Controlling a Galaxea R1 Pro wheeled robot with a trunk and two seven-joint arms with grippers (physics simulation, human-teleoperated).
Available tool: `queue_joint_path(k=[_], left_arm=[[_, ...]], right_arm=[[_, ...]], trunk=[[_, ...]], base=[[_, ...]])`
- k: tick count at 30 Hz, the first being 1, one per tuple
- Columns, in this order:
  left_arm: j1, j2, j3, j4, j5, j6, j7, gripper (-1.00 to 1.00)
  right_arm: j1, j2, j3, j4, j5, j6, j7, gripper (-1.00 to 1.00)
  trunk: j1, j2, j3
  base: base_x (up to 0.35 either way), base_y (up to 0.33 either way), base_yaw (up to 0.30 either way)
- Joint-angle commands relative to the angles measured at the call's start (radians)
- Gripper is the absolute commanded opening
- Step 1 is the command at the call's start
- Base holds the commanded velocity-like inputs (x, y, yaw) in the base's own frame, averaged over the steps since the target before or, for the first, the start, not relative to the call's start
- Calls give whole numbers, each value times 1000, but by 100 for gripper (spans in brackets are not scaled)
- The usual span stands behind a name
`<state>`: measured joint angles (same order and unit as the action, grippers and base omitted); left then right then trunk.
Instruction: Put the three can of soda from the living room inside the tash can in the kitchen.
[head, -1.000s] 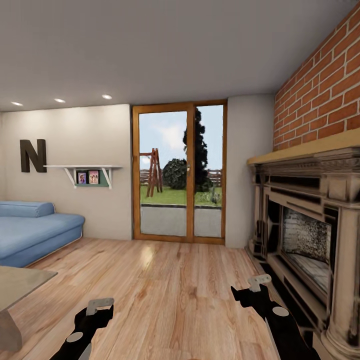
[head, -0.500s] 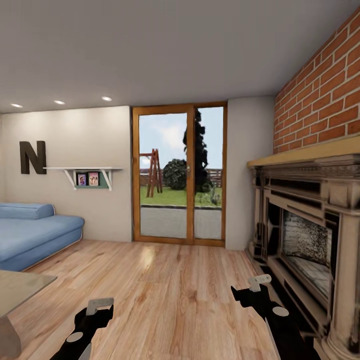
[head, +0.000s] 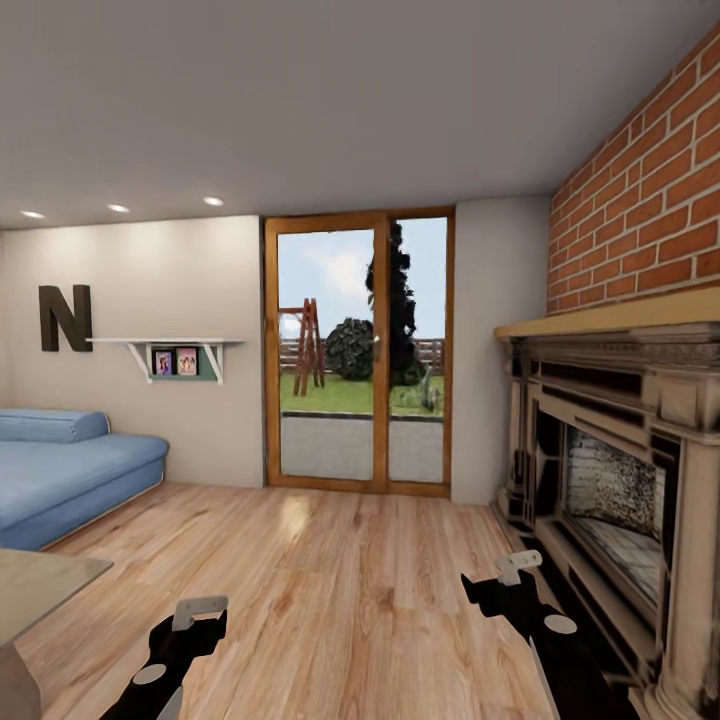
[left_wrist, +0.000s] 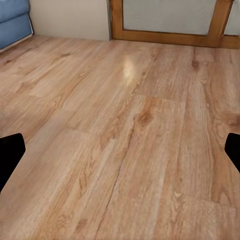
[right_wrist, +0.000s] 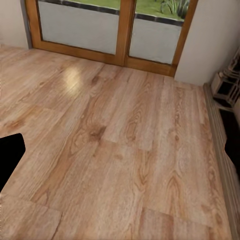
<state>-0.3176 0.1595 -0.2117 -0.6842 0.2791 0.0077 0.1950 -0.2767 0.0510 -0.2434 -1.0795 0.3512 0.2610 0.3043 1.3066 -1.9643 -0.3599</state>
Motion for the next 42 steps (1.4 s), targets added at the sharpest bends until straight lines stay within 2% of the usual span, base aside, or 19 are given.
queue_joint_path(k=[1,42], left_arm=[[0,0,0,0,0,0,0,100],[0,0,0,1,-1,0,1,100]], right_arm=[[0,0,0,1,0,0,0,100],[0,1,1,4,0,1,1,100]], trunk=[[-4,7,3],[-161,294,73]], base=[[0,0,0],[0,0,0]])
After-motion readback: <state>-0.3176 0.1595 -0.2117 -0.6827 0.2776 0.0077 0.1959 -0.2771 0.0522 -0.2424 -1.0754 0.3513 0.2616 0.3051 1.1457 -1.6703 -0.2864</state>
